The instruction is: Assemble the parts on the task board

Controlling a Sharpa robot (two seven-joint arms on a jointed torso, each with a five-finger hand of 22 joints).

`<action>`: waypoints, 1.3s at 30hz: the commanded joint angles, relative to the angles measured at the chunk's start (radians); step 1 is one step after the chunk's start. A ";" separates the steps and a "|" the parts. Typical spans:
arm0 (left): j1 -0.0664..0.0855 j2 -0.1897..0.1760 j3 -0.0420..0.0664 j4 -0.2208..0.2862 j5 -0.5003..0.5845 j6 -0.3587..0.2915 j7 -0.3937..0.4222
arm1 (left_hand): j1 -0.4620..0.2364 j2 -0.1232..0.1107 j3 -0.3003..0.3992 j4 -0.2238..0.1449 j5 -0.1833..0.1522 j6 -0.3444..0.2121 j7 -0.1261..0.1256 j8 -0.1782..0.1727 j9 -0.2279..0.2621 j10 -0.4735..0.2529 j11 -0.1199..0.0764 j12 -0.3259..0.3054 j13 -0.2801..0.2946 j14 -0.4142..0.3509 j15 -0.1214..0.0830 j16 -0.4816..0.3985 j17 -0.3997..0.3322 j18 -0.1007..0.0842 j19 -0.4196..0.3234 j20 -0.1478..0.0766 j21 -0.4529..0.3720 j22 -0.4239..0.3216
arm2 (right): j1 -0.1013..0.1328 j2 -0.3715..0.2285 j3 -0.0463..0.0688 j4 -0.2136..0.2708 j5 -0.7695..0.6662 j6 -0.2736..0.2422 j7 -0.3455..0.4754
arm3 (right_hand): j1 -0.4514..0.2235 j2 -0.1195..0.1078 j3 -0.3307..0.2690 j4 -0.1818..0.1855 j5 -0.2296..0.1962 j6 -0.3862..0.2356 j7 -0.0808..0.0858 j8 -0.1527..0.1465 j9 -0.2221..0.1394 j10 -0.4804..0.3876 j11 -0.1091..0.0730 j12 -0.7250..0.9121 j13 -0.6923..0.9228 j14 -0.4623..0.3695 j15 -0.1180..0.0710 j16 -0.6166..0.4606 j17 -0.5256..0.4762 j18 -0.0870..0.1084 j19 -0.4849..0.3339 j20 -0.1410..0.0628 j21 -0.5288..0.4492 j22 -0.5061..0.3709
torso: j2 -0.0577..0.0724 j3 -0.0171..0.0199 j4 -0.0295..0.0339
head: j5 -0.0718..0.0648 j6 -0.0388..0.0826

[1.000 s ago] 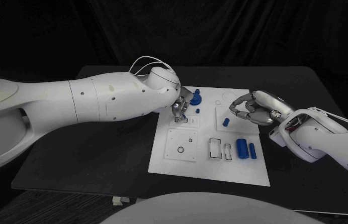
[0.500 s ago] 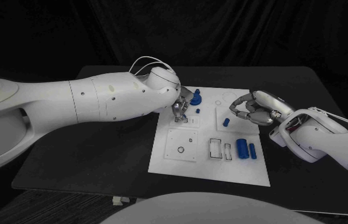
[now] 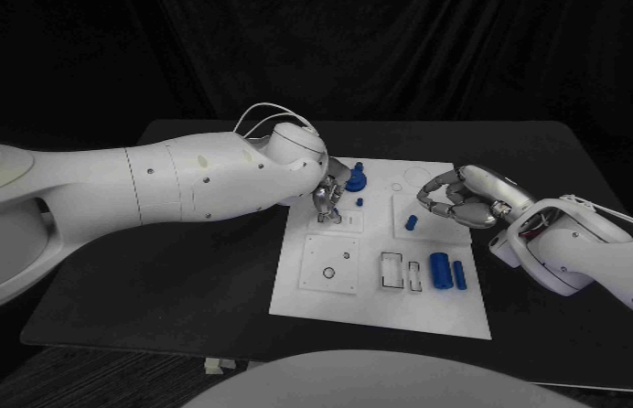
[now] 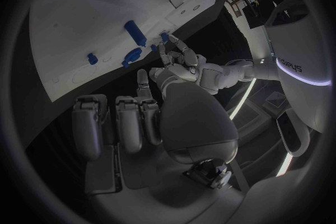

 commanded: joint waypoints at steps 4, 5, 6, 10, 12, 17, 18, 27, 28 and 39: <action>-0.003 0.000 0.001 0.003 0.006 -0.012 0.010 | 0.027 0.011 0.099 -0.012 0.023 -0.007 -0.007 0.017 0.023 0.106 -0.009 0.003 0.263 0.106 -0.009 0.003 0.263 0.001 -0.005 -0.005 -0.003 0.182 | -0.002 -0.001 0.000 0.002 -0.002 0.002 -0.009 | -0.004 0.000 0.007 -0.001 0.006 -0.001 0.003 -0.004 -0.001 0.104 0.008 0.003 0.263 0.106 0.008 0.003 0.263 -0.016 0.106 0.007 0.003 0.263 | 0.000 0.0001 0.0001 | 0.002 0.000; -0.003 0.000 0.001 0.003 0.006 -0.016 0.014 | 0.037 0.006 0.133 -0.020 0.023 -0.002 -0.009 0.024 0.030 0.106 -0.012 0.003 0.263 0.106 -0.010 0.003 0.263 0.001 -0.003 -0.008 0.000 0.183 | -0.002 -0.001 0.000 0.002 -0.002 0.002 -0.009 | -0.004 0.000 0.007 -0.001 0.006 -0.001 0.003 -0.004 -0.001 0.104 0.008 0.003 0.263 0.106 0.008 0.003 0.263 -0.016 0.106 0.007 0.003 0.263 | 0.000 0.0002 0.0001 | 0.003 0.000; -0.003 -0.001 0.001 0.004 0.006 -0.020 0.017 | 0.040 0.003 0.168 -0.025 0.019 0.002 -0.012 0.030 0.038 0.106 -0.014 0.003 0.263 0.106 -0.012 0.003 0.263 0.000 -0.002 -0.009 0.002 0.183 | -0.002 -0.001 0.000 0.002 -0.002 0.002 -0.009 | -0.004 0.000 0.007 -0.001 0.006 -0.001 0.003 -0.004 -0.001 0.104 0.008 0.003 0.263 0.106 0.008 0.003 0.263 -0.016 0.106 0.007 0.003 0.263 | 0.000 0.0001 -0.0001 | 0.003 0.000; -0.003 -0.004 0.001 0.006 0.006 -0.032 0.027 | 0.034 -0.005 0.224 -0.040 0.019 0.009 -0.017 0.047 0.059 0.106 -0.018 0.003 0.263 0.106 -0.016 0.003 0.263 -0.001 0.001 -0.011 0.008 0.185 | -0.002 -0.001 0.000 0.002 -0.002 0.001 -0.009 | -0.003 0.000 0.008 -0.002 0.007 -0.001 0.003 -0.004 -0.001 0.104 0.008 0.003 0.263 0.106 0.008 0.003 0.263 -0.016 0.106 0.007 0.003 0.263 | 0.000 0.0000 -0.0002 | 0.002 0.000; -0.003 -0.005 0.001 0.006 0.006 -0.035 0.031 | 0.032 -0.004 0.235 -0.043 0.020 0.012 -0.019 0.052 0.064 0.106 -0.019 0.003 0.263 0.106 -0.017 0.003 0.263 -0.002 0.002 -0.012 0.010 0.185 | -0.002 -0.001 0.000 0.003 -0.002 0.002 -0.009 | -0.003 0.000 0.008 -0.002 0.007 -0.001 0.003 -0.004 -0.001 0.104 0.008 0.003 0.263 0.106 0.008 0.003 0.263 -0.016 0.106 0.007 0.003 0.263 | 0.000 -0.0001 0.0001 | 0.003 0.000; -0.004 -0.008 0.001 0.005 0.006 -0.042 0.043 | 0.034 -0.013 0.287 -0.084 0.031 0.020 -0.024 0.076 0.094 0.106 -0.024 0.003 0.263 0.106 -0.022 0.003 0.263 -0.001 0.002 -0.017 0.011 0.185 | -0.002 -0.001 0.000 0.003 -0.002 0.001 -0.010 | -0.003 0.000 0.008 -0.002 0.007 -0.001 0.003 -0.004 -0.001 0.104 0.008 0.003 0.263 0.106 0.008 0.003 0.263 -0.016 0.106 0.007 0.003 0.263 | 0.000 0.0000 0.0003 | 0.003 0.000; -0.004 -0.009 0.001 0.006 0.006 -0.043 0.045 | 0.037 -0.016 0.295 -0.094 0.039 0.022 -0.024 0.081 0.099 0.106 -0.024 0.003 0.263 0.106 -0.023 0.003 0.263 -0.002 0.002 -0.017 0.012 0.185 | -0.002 -0.001 0.000 0.003 -0.002 0.001 -0.010 | -0.002 0.000 0.010 -0.003 0.009 -0.001 0.003 -0.004 -0.001 0.104 0.008 0.003 0.263 0.106 0.008 0.003 0.263 -0.016 0.106 0.007 0.003 0.263 | 0.000 0.0000 0.0000 | 0.003 0.000; -0.004 -0.021 0.001 0.021 0.006 -0.070 0.030 | 0.031 -0.032 0.385 -0.185 0.106 0.054 -0.015 0.111 0.138 0.106 -0.023 0.003 0.263 0.106 -0.025 0.003 0.263 -0.004 0.008 -0.021 0.027 0.189 | -0.002 -0.002 0.000 0.004 -0.002 0.000 -0.010 | -0.002 0.000 0.010 -0.003 0.009 -0.001 0.003 -0.004 -0.001 0.104 0.008 0.003 0.263 0.106 0.008 0.003 0.263 -0.016 0.106 0.007 0.003 0.263 | 0.000 0.0000 0.0000 | 0.002 0.000; -0.004 -0.024 0.001 0.026 0.006 -0.078 0.022 | 0.029 -0.033 0.386 -0.187 0.107 0.055 -0.015 0.111 0.138 0.106 -0.023 0.003 0.263 0.106 -0.025 0.003 0.263 -0.004 0.008 -0.021 0.028 0.189 | -0.002 -0.003 0.000 0.004 -0.002 0.000 -0.010 | -0.002 0.000 0.010 -0.003 0.009 -0.001 0.003 -0.004 -0.001 0.104 0.008 0.003 0.263 0.106 0.008 0.003 0.263 -0.016 0.106 0.007 0.003 0.263 | 0.000 0.0001 0.0001 | 0.002 0.000; 0.002 -0.051 0.001 0.073 0.293 -0.191 -0.167 | -0.009 -0.010 0.347 -0.246 0.237 0.063 -0.017 0.102 0.147 0.106 -0.027 0.003 0.263 0.106 -0.030 0.003 0.263 -0.010 0.023 -0.027 0.062 0.196 | -0.002 -0.010 0.000 0.010 -0.002 -0.009 -0.015 | 0.001 0.001 0.012 -0.006 0.011 -0.001 0.003 -0.004 -0.001 0.104 0.008 0.003 0.263 0.106 0.009 0.003 0.263 -0.016 0.106 0.007 0.003 0.263 | -0.001 0.0003 0.0001 | 0.004 0.000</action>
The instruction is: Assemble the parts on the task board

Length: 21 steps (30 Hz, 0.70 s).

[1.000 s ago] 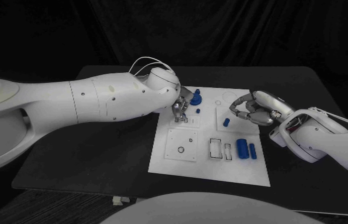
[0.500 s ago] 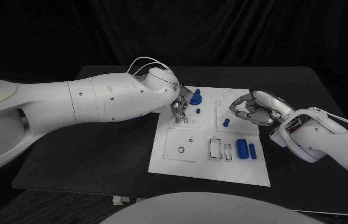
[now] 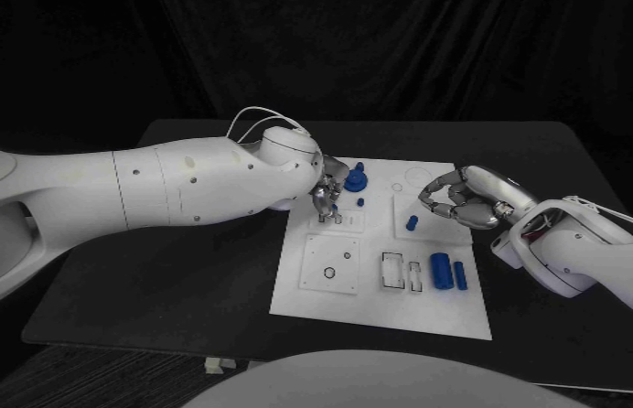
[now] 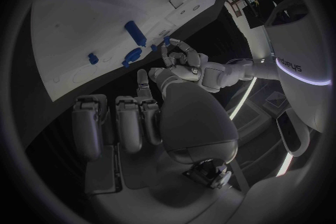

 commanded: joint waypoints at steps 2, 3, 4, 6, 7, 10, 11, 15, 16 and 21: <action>0.004 -0.005 0.001 0.015 0.229 -0.106 -0.129 | -0.009 0.011 0.121 -0.154 0.026 0.036 -0.030 -0.001 0.099 0.107 -0.008 0.004 0.263 0.106 -0.009 0.003 0.263 -0.011 0.014 -0.009 0.010 0.197 | -0.002 -0.004 0.000 0.006 -0.002 -0.009 -0.016 | 0.000 0.001 0.006 0.000 0.004 -0.001 0.003 -0.004 -0.001 0.104 0.008 0.003 0.263 0.106 0.009 0.003 0.263 -0.016 0.106 0.007 0.003 0.263 | 0.000 0.0002 -0.0001 | -0.001 0.000; 0.005 -0.007 0.001 0.018 0.252 -0.125 -0.148 | -0.010 0.014 0.116 -0.157 0.029 0.036 -0.030 -0.002 0.099 0.107 -0.008 0.004 0.263 0.106 -0.010 0.003 0.263 -0.011 0.015 -0.009 0.014 0.198 | -0.002 -0.006 0.000 0.007 -0.002 -0.010 -0.018 | 0.001 0.001 0.007 0.000 0.004 -0.001 0.003 -0.005 -0.001 0.104 0.008 0.003 0.263 0.106 0.009 0.003 0.263 -0.016 0.106 0.007 0.003 0.263 | -0.001 0.0004 0.0000 | -0.001 0.000; 0.005 -0.007 0.001 0.019 0.262 -0.136 -0.157 | -0.010 0.015 0.116 -0.157 0.029 0.036 -0.030 -0.002 0.099 0.107 -0.008 0.004 0.263 0.106 -0.010 0.003 0.263 -0.012 0.015 -0.009 0.015 0.198 | -0.002 -0.007 0.000 0.008 -0.002 -0.011 -0.019 | 0.001 0.001 0.007 0.000 0.004 -0.001 0.003 -0.005 -0.001 0.104 0.008 0.003 0.263 0.106 0.009 0.003 0.263 -0.016 0.106 0.007 0.003 0.263 | -0.001 0.0006 0.0000 | -0.001 0.000; 0.005 -0.009 0.001 0.020 0.277 -0.165 -0.173 | -0.016 0.024 0.102 -0.161 0.030 0.035 -0.031 -0.005 0.097 0.107 -0.009 0.004 0.263 0.106 -0.010 0.003 0.263 -0.013 0.018 -0.010 0.021 0.200 | -0.002 -0.008 0.000 0.010 -0.002 -0.012 -0.022 | 0.001 0.001 0.007 0.000 0.004 -0.001 0.003 -0.005 -0.001 0.104 0.008 0.003 0.263 0.106 0.009 0.003 0.263 -0.016 0.106 0.007 0.003 0.263 | -0.002 0.0007 -0.0012 | 0.000 0.000; 0.006 -0.010 0.001 0.020 0.281 -0.175 -0.177 | -0.016 0.024 0.102 -0.161 0.030 0.035 -0.031 -0.005 0.097 0.107 -0.009 0.004 0.263 0.106 -0.010 0.003 0.263 -0.013 0.018 -0.010 0.021 0.200 | -0.002 -0.009 0.000 0.011 -0.002 -0.012 -0.022 | 0.001 0.001 0.007 0.000 0.004 -0.001 0.003 -0.005 -0.001 0.104 0.008 0.003 0.263 0.106 0.009 0.003 0.263 -0.016 0.106 0.007 0.003 0.263 | -0.001 0.0005 -0.0005 | -0.001 0.000; 0.006 -0.012 0.001 0.022 0.293 -0.206 -0.198 | -0.023 0.033 0.086 -0.173 0.070 0.037 -0.032 -0.005 0.098 0.107 -0.012 0.004 0.263 0.106 -0.013 0.003 0.263 -0.015 0.024 -0.012 0.034 0.203 | -0.002 -0.010 0.000 0.013 -0.002 -0.013 -0.025 | 0.002 0.000 0.007 -0.001 0.004 -0.001 0.003 -0.005 -0.001 0.104 0.008 0.003 0.263 0.106 0.009 0.003 0.263 -0.016 0.106 0.007 0.003 0.263 | -0.003 0.0016 -0.0010 | -0.001 0.000; 0.006 -0.013 0.001 0.023 0.295 -0.209 -0.206 | -0.026 0.035 0.081 -0.176 0.083 0.038 -0.033 -0.004 0.100 0.107 -0.012 0.004 0.263 0.106 -0.014 0.003 0.263 -0.017 0.027 -0.013 0.042 0.205 | -0.002 -0.010 0.000 0.013 -0.002 -0.013 -0.026 | 0.002 0.000 0.007 -0.001 0.004 -0.001 0.003 -0.005 -0.001 0.104 0.008 0.003 0.263 0.106 0.009 0.003 0.263 -0.016 0.106 0.007 0.003 0.263 | -0.004 0.0022 -0.0017 | -0.001 0.000; 0.006 -0.015 0.001 0.029 0.300 -0.216 -0.221 | -0.032 0.040 0.073 -0.179 0.096 0.036 -0.033 -0.003 0.102 0.107 -0.013 0.004 0.263 0.106 -0.014 0.003 0.263 -0.018 0.030 -0.014 0.048 0.206 | -0.002 -0.009 0.000 0.015 -0.002 -0.013 -0.028 | 0.002 0.000 0.007 -0.001 0.004 -0.001 0.003 -0.005 -0.001 0.104 0.008 0.003 0.263 0.106 0.009 0.003 0.263 -0.016 0.106 0.007 0.003 0.263 | -0.007 0.0043 -0.0028 | 0.002 0.000; 0.005 -0.016 0.001 0.031 0.301 -0.223 -0.224 | -0.033 0.042 0.072 -0.179 0.096 0.035 -0.034 -0.003 0.103 0.107 -0.013 0.004 0.263 0.106 -0.014 0.003 0.263 -0.018 0.030 -0.014 0.049 0.207 | -0.002 -0.008 0.000 0.015 -0.002 -0.013 -0.028 | 0.002 0.000 0.007 -0.001 0.004 -0.001 0.003 -0.005 -0.001 0.104 0.008 0.003 0.263 0.106 0.009 0.003 0.263 -0.016 0.106 0.007 0.003 0.263 | -0.007 0.0040 -0.0033 | 0.002 0.000; 0.002 -0.018 0.000 0.036 0.303 -0.264 -0.233 | -0.035 0.046 0.067 -0.181 0.097 0.034 -0.034 -0.003 0.103 0.107 -0.013 0.004 0.263 0.106 -0.015 0.003 0.263 -0.019 0.033 -0.014 0.055 0.208 | -0.002 -0.008 0.000 0.016 -0.002 -0.012 -0.029 | 0.002 0.000 0.008 -0.002 0.004 -0.001 0.003 -0.004 -0.001 0.104 0.008 0.003 0.263 0.106 0.009 0.003 0.263 -0.016 0.106 0.008 0.003 0.263 | -0.010 0.0056 -0.0041 | 0.008 0.000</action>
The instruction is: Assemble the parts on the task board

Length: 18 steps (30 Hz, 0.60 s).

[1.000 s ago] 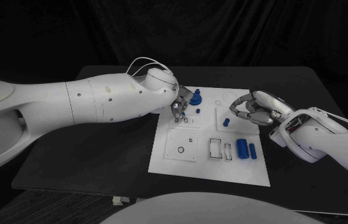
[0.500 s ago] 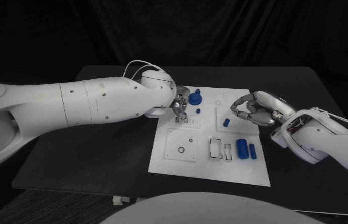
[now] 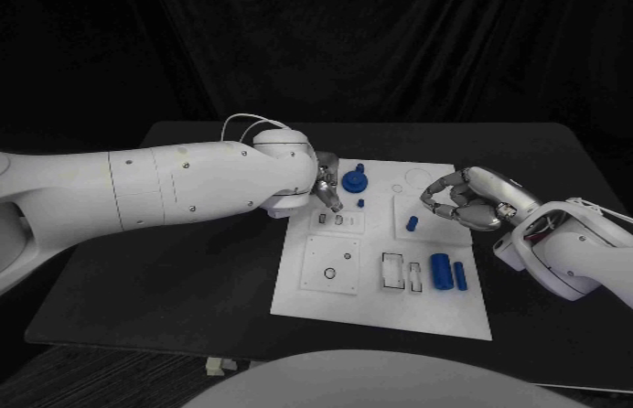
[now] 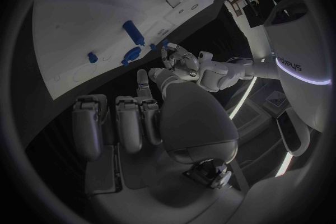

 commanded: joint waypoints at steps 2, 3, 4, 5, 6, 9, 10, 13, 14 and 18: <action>-0.003 -0.002 0.000 0.006 0.033 -0.091 -0.037 | 0.003 0.013 0.118 -0.129 0.003 0.034 -0.035 -0.003 0.103 0.106 -0.008 0.004 0.263 0.106 -0.008 0.003 0.263 -0.020 0.033 -0.007 0.004 0.208 | -0.002 0.000 0.000 0.004 -0.002 -0.009 -0.021 | 0.002 0.000 0.005 0.001 0.004 -0.001 0.003 -0.004 -0.001 0.104 0.008 0.003 0.263 0.106 0.009 0.003 0.263 -0.016 0.106 0.008 0.003 0.263 | -0.002 0.0011 0.0004 | 0.011 0.000; -0.004 -0.003 0.000 0.006 0.033 -0.098 -0.039 | 0.002 0.013 0.117 -0.129 0.003 0.034 -0.035 -0.002 0.104 0.106 -0.008 0.004 0.263 0.106 -0.008 0.003 0.263 -0.020 0.033 -0.007 0.006 0.209 | -0.002 0.000 0.000 0.004 -0.002 -0.009 -0.021 | 0.003 0.000 0.006 0.000 0.004 -0.001 0.003 -0.004 -0.001 0.104 0.008 0.003 0.263 0.106 0.009 0.003 0.263 -0.016 0.106 0.008 0.003 0.263 | -0.002 0.0007 0.0006 | 0.014 0.000; -0.005 -0.003 0.000 0.007 0.033 -0.108 -0.042 | 0.002 0.014 0.116 -0.129 0.003 0.034 -0.035 -0.002 0.104 0.106 -0.008 0.004 0.263 0.106 -0.008 0.003 0.263 -0.020 0.033 -0.007 0.006 0.209 | -0.002 0.000 0.000 0.004 -0.002 -0.008 -0.021 | 0.003 0.000 0.006 0.000 0.004 -0.001 0.003 -0.004 -0.001 0.104 0.008 0.003 0.263 0.106 0.009 0.003 0.263 -0.016 0.106 0.008 0.003 0.263 | -0.003 0.0015 -0.0003 | 0.018 0.000; -0.008 -0.004 0.000 0.007 0.034 -0.127 -0.047 | -0.001 0.015 0.113 -0.129 0.006 0.035 -0.035 -0.001 0.104 0.106 -0.008 0.004 0.263 0.106 -0.008 0.003 0.263 -0.020 0.034 -0.007 0.008 0.209 | -0.002 0.001 0.000 0.003 -0.002 -0.007 -0.022 | 0.003 0.000 0.006 0.000 0.004 -0.001 0.003 -0.004 -0.001 0.104 0.008 0.003 0.263 0.106 0.009 0.003 0.263 -0.016 0.106 0.008 0.003 0.263 | -0.003 0.0015 -0.0014 | 0.027 0.000; -0.011 -0.005 0.000 0.008 0.034 -0.138 -0.052 | -0.002 0.016 0.111 -0.130 0.009 0.035 -0.036 0.000 0.105 0.106 -0.009 0.004 0.263 0.106 -0.009 0.003 0.263 -0.021 0.035 -0.008 0.010 0.210 | -0.002 0.002 0.000 0.003 -0.002 -0.006 -0.022 | 0.003 0.000 0.006 0.000 0.004 -0.001 0.003 -0.004 -0.001 0.104 0.008 0.003 0.263 0.106 0.009 0.003 0.263 -0.016 0.106 0.008 0.003 0.263 | -0.002 0.0012 -0.0016 | 0.030 0.000; -0.018 -0.003 0.000 0.008 0.034 -0.155 -0.061 | -0.009 0.017 0.107 -0.133 0.021 0.037 -0.038 0.003 0.107 0.106 -0.011 0.004 0.263 0.106 -0.010 0.003 0.263 -0.023 0.039 -0.009 0.021 0.213 | -0.002 0.006 0.000 0.002 -0.002 -0.005 -0.022 | 0.006 0.001 0.008 -0.002 0.005 0.000 0.003 -0.004 -0.001 0.104 0.007 0.003 0.263 0.106 0.008 0.003 0.263 -0.016 0.106 0.008 0.003 0.263 | 0.000 0.0001 0.0009 | 0.036 0.000; -0.021 -0.001 0.000 0.007 0.034 -0.160 -0.066 | -0.011 0.018 0.106 -0.133 0.023 0.038 -0.039 0.004 0.108 0.106 -0.011 0.004 0.263 0.106 -0.011 0.003 0.263 -0.023 0.040 -0.009 0.022 0.213 | -0.002 0.007 0.000 0.002 -0.002 -0.005 -0.022 | 0.006 0.001 0.008 -0.002 0.005 0.000 0.003 -0.004 -0.001 0.104 0.007 0.003 0.263 0.106 0.008 0.003 0.263 -0.016 0.106 0.008 0.003 0.263 | 0.000 -0.0002 0.0012 | 0.038 0.000; -0.027 0.006 0.000 0.002 0.034 -0.164 -0.078 | -0.023 0.015 0.108 -0.141 0.044 0.045 -0.043 0.012 0.112 0.106 -0.016 0.004 0.263 0.106 -0.015 0.003 0.263 -0.026 0.046 -0.013 0.039 0.218 | -0.002 0.008 0.000 0.003 0.005 -0.005 -0.021 | 0.006 0.001 0.008 -0.002 0.005 0.000 0.003 -0.004 -0.001 0.104 0.007 0.003 0.263 0.106 0.008 0.003 0.263 -0.016 0.106 0.008 0.003 0.263 | 0.000 0.0000 0.0012 | 0.042 0.000; -0.029 0.009 0.000 -0.001 0.034 -0.161 -0.082 | -0.024 0.015 0.109 -0.141 0.045 0.045 -0.044 0.013 0.112 0.106 -0.016 0.004 0.263 0.106 -0.015 0.003 0.263 -0.027 0.047 -0.013 0.040 0.218 | -0.002 0.009 0.000 0.003 0.009 -0.005 -0.021 | 0.007 0.002 0.009 -0.003 0.005 0.000 0.003 -0.004 -0.001 0.104 0.007 0.003 0.263 0.106 0.008 0.003 0.263 -0.016 0.106 0.008 0.003 0.263 | -0.001 0.0004 0.0006 | 0.043 0.000; -0.034 0.025 0.000 -0.018 0.034 -0.140 -0.092 | -0.034 0.014 0.117 -0.146 0.052 0.049 -0.046 0.017 0.114 0.106 -0.019 0.004 0.263 0.106 -0.017 0.003 0.263 -0.026 0.047 -0.015 0.039 0.218 | -0.002 0.010 0.000 0.004 0.025 -0.003 -0.021 | 0.008 0.002 0.010 -0.004 0.005 0.000 0.003 -0.003 -0.001 0.104 0.007 0.003 0.263 0.106 0.008 0.003 0.263 -0.016 0.106 0.008 0.003 0.263 | -0.003 0.0019 0.0006 | 0.043 0.000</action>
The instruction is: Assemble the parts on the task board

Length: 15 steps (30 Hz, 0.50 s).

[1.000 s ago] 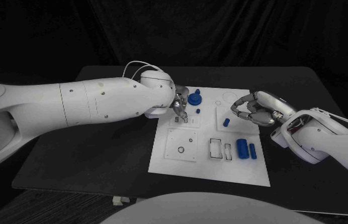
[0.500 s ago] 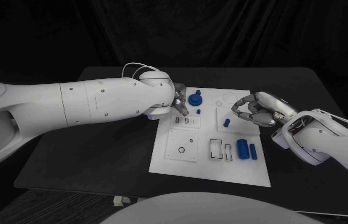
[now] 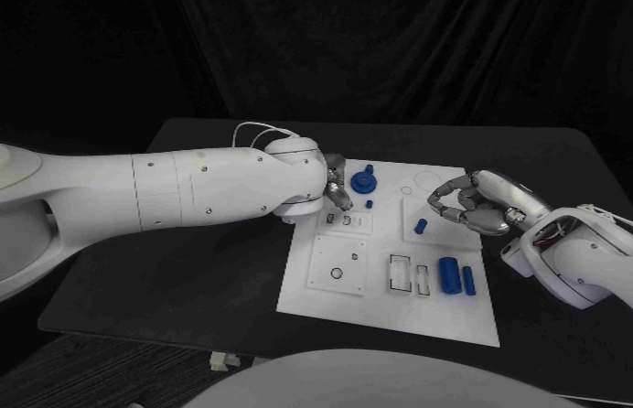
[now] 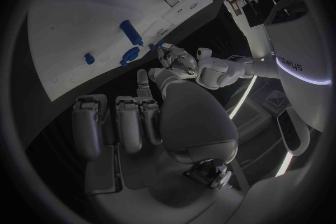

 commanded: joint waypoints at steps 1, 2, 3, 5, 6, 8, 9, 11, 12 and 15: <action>-0.004 0.012 0.001 -0.012 0.012 -0.009 -0.036 | -0.017 -0.006 0.131 -0.132 0.004 0.049 -0.046 0.003 0.114 0.103 -0.007 0.003 0.263 0.102 -0.007 0.003 0.263 -0.010 0.047 -0.008 0.003 0.218 | -0.002 0.001 0.000 0.004 0.022 -0.003 -0.016 | 0.008 0.002 0.007 -0.001 0.005 0.000 0.003 -0.003 -0.001 0.104 0.008 0.003 0.263 0.106 0.008 0.003 0.263 -0.016 0.105 0.008 0.002 0.263 | -0.003 0.0017 0.0002 | 0.001 0.000; -0.006 0.016 0.001 -0.016 0.012 -0.004 -0.038 | -0.021 -0.004 0.134 -0.131 0.005 0.051 -0.047 0.004 0.115 0.103 -0.008 0.003 0.263 0.102 -0.007 0.003 0.263 -0.009 0.047 -0.008 0.002 0.217 | -0.002 0.001 0.000 0.004 0.023 -0.003 -0.016 | 0.009 0.003 0.007 -0.001 0.005 0.000 0.003 -0.003 -0.001 0.104 0.008 0.003 0.263 0.106 0.008 0.003 0.263 -0.015 0.105 0.008 0.002 0.263 | -0.003 0.0013 0.0005 | 0.001 0.000; -0.008 0.020 0.001 -0.021 0.012 0.003 -0.039 | -0.021 -0.004 0.134 -0.131 0.005 0.051 -0.047 0.005 0.115 0.103 -0.008 0.003 0.263 0.102 -0.007 0.003 0.263 -0.009 0.047 -0.008 0.002 0.217 | -0.002 0.002 0.000 0.004 0.025 -0.003 -0.016 | 0.009 0.003 0.007 -0.001 0.005 0.000 0.003 -0.003 -0.001 0.104 0.008 0.003 0.263 0.106 0.008 0.003 0.263 -0.015 0.105 0.008 0.002 0.263 | -0.004 0.0013 0.0007 | 0.000 0.000; -0.011 0.028 0.001 -0.031 0.013 0.019 -0.042 | -0.030 -0.001 0.140 -0.130 0.007 0.052 -0.049 0.006 0.115 0.103 -0.009 0.003 0.263 0.102 -0.008 0.003 0.263 -0.009 0.046 -0.009 0.000 0.217 | -0.002 0.003 0.000 0.005 0.027 -0.003 -0.016 | 0.009 0.003 0.007 -0.001 0.005 0.000 0.003 -0.003 -0.001 0.104 0.008 0.003 0.263 0.106 0.008 0.003 0.263 -0.015 0.105 0.008 0.002 0.262 | -0.003 0.0005 0.0006 | 0.000 0.000; -0.013 0.031 0.001 -0.034 0.016 0.025 -0.042 | -0.035 0.001 0.143 -0.129 0.007 0.053 -0.049 0.006 0.116 0.103 -0.009 0.003 0.263 0.102 -0.008 0.003 0.263 -0.009 0.046 -0.010 -0.001 0.217 | -0.002 0.004 0.000 0.005 0.028 -0.003 -0.016 | 0.010 0.003 0.008 -0.002 0.006 0.001 0.003 -0.003 -0.001 0.104 0.008 0.003 0.263 0.106 0.008 0.003 0.263 -0.015 0.105 0.008 0.001 0.262 | -0.004 0.0006 0.0006 | 0.001 0.000; -0.015 0.035 0.001 -0.038 0.026 0.035 -0.043 | -0.040 0.002 0.147 -0.128 0.006 0.053 -0.050 0.006 0.116 0.103 -0.010 0.003 0.263 0.102 -0.008 0.003 0.263 -0.008 0.045 -0.010 -0.002 0.216 | -0.002 0.004 0.000 0.005 0.029 -0.002 -0.016 | 0.010 0.003 0.008 -0.002 0.006 0.001 0.003 -0.003 -0.001 0.104 0.008 0.003 0.263 0.106 0.008 0.003 0.263 -0.015 0.105 0.008 0.001 0.262 | -0.005 0.0012 0.0010 | 0.000 0.000; -0.016 0.036 0.001 -0.038 0.031 0.038 -0.044 | -0.040 0.003 0.147 -0.128 0.006 0.053 -0.050 0.006 0.116 0.103 -0.010 0.003 0.263 0.102 -0.008 0.003 0.263 -0.008 0.045 -0.010 -0.002 0.216 | -0.002 0.005 0.000 0.005 0.029 -0.002 -0.016 | 0.010 0.003 0.008 -0.002 0.006 0.001 0.003 -0.003 -0.001 0.104 0.008 0.003 0.263 0.106 0.008 0.003 0.263 -0.015 0.105 0.008 0.001 0.262 | -0.005 0.0014 0.0015 | 0.000 0.000; -0.018 0.039 0.001 -0.038 0.041 0.045 -0.044 | -0.042 0.004 0.149 -0.128 0.006 0.053 -0.050 0.006 0.117 0.103 -0.010 0.003 0.263 0.102 -0.008 0.003 0.263 -0.008 0.045 -0.010 -0.002 0.216 | -0.003 0.006 0.000 0.006 0.030 -0.002 -0.016 | 0.010 0.003 0.009 -0.002 0.006 0.001 0.003 -0.003 0.000 0.104 0.008 0.003 0.263 0.106 0.008 0.003 0.263 -0.015 0.104 0.008 0.001 0.262 | -0.005 0.0011 0.0018 | -0.001 0.000; -0.018 0.039 0.001 -0.037 0.043 0.046 -0.044 | -0.043 0.004 0.151 -0.129 0.007 0.053 -0.051 0.007 0.117 0.103 -0.010 0.003 0.263 0.102 -0.009 0.003 0.263 -0.009 0.045 -0.010 -0.001 0.216 | -0.003 0.006 0.000 0.006 0.030 -0.002 -0.016 | 0.010 0.003 0.009 -0.002 0.006 0.001 0.003 -0.003 0.000 0.104 0.008 0.003 0.263 0.106 0.008 0.003 0.263 -0.015 0.104 0.008 0.001 0.262 | -0.005 0.0010 0.0017 | -0.001 0.000; -0.019 0.039 0.001 -0.031 0.049 0.053 -0.044 | -0.045 0.004 0.155 -0.131 0.008 0.052 -0.051 0.007 0.118 0.103 -0.011 0.003 0.263 0.102 -0.009 0.003 0.263 -0.008 0.045 -0.011 -0.002 0.216 | -0.005 0.007 0.000 0.006 0.030 -0.001 -0.018 | 0.011 0.004 0.009 -0.003 0.006 0.001 0.003 -0.003 0.000 0.104 0.008 0.003 0.263 0.106 0.008 0.003 0.263 -0.015 0.104 0.008 0.000 0.262 | -0.004 0.0010 0.0010 | 0.000 0.000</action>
